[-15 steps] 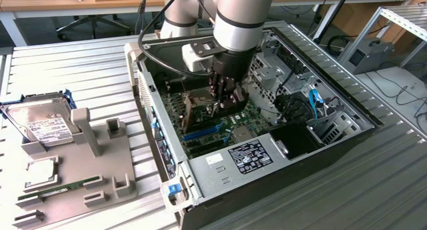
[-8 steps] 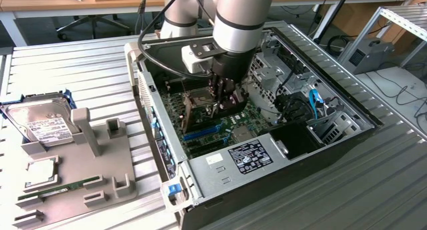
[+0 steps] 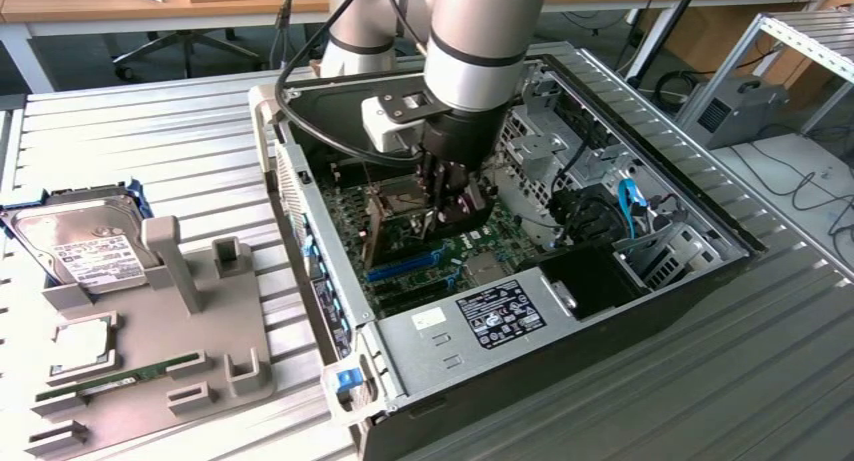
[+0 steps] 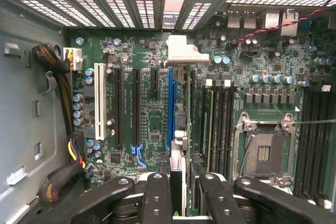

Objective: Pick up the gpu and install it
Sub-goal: 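Insert the gpu into the slot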

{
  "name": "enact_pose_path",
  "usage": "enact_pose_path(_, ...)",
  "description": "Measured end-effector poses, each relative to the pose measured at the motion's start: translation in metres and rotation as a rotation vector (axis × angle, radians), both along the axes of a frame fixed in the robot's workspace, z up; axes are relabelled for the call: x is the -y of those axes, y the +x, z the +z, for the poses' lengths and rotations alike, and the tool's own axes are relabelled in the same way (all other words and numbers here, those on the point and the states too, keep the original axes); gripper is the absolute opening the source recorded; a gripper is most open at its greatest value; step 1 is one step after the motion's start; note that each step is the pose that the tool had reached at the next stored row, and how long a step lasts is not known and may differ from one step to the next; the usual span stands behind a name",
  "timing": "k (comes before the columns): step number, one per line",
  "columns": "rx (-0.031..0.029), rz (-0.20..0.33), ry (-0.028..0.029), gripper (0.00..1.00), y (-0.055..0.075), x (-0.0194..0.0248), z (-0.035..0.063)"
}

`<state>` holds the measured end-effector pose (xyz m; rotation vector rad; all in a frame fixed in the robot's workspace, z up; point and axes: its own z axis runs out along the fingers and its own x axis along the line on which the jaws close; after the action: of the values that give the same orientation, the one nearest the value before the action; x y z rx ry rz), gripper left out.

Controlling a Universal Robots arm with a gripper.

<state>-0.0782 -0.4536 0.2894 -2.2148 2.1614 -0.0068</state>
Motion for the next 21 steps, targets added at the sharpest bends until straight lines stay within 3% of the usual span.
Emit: enact_pose_path(21, 0.0001, 0.000, 0.0001, 0.26, -0.0027, 0.0017, -0.0075)
